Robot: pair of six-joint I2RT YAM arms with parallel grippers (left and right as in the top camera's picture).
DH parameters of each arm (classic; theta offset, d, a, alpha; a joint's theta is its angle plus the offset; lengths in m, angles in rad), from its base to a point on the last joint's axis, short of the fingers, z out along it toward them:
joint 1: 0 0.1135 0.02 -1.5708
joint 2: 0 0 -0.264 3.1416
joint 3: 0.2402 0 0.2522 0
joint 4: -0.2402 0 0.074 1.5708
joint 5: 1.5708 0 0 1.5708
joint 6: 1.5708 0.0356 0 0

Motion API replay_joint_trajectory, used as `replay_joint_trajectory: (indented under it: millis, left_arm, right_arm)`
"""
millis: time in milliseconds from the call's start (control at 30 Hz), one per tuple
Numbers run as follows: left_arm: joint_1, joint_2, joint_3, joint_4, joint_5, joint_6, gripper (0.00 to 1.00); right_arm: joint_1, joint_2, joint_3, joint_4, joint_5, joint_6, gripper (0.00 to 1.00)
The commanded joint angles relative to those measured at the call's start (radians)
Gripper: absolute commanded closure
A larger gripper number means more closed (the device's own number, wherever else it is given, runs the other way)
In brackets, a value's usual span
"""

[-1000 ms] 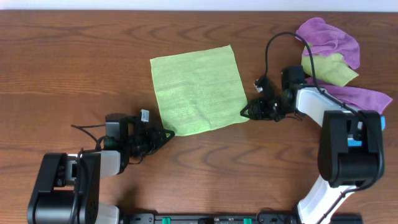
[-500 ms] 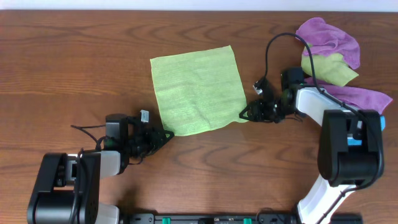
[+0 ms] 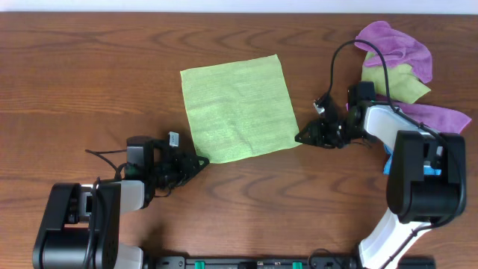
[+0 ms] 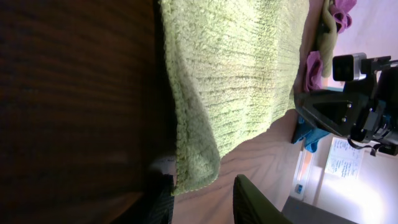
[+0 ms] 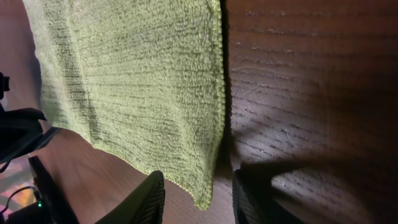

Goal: Fold the cloth

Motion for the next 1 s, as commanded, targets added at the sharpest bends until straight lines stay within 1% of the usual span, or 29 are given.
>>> replay_joint_trajectory:
  millis: [0,433,733,767,800,867,900,933,967]
  left_arm:
    - [0.002,0.062,-0.041,-0.051,-0.223,0.023,0.66]
    - [0.002,0.062,-0.041,-0.051,-0.231,0.023,0.67]
    - [0.002,0.062,-0.041,-0.051,-0.244,0.023,0.67]
    - [0.002,0.062,-0.041,-0.051,-0.245,0.023,0.67]
    - [0.002,0.062,-0.041,-0.051,-0.246,0.023,0.71]
    - [0.002,0.062,-0.041,-0.051,-0.251,0.023,0.76]
    - [0.002,0.062,-0.04,-0.051,-0.252,0.023,0.83]
    - [0.002,0.062,-0.039,-0.051,-0.251,0.023,0.88]
    - [0.002,0.062,-0.037,-0.051,-0.251,0.023,0.91]
  right_arm:
    - [0.003,0.051,-0.024,0.013,0.139,0.01,0.63]
    - [0.046,0.051,-0.024,0.018,0.119,0.017,0.62]
    - [0.052,0.051,-0.024,-0.008,0.139,0.016,0.68]
    - [0.052,0.051,-0.024,-0.007,0.139,0.016,0.7]
    - [0.052,0.051,-0.024,-0.006,0.139,0.016,0.73]
    - [0.053,0.051,-0.024,0.0,0.139,0.017,0.89]
    - [0.053,0.051,-0.024,0.0,0.139,0.018,0.98]
    - [0.053,0.051,-0.024,0.0,0.139,0.027,0.98]
    - [0.053,0.051,-0.024,0.0,0.139,0.032,0.98]
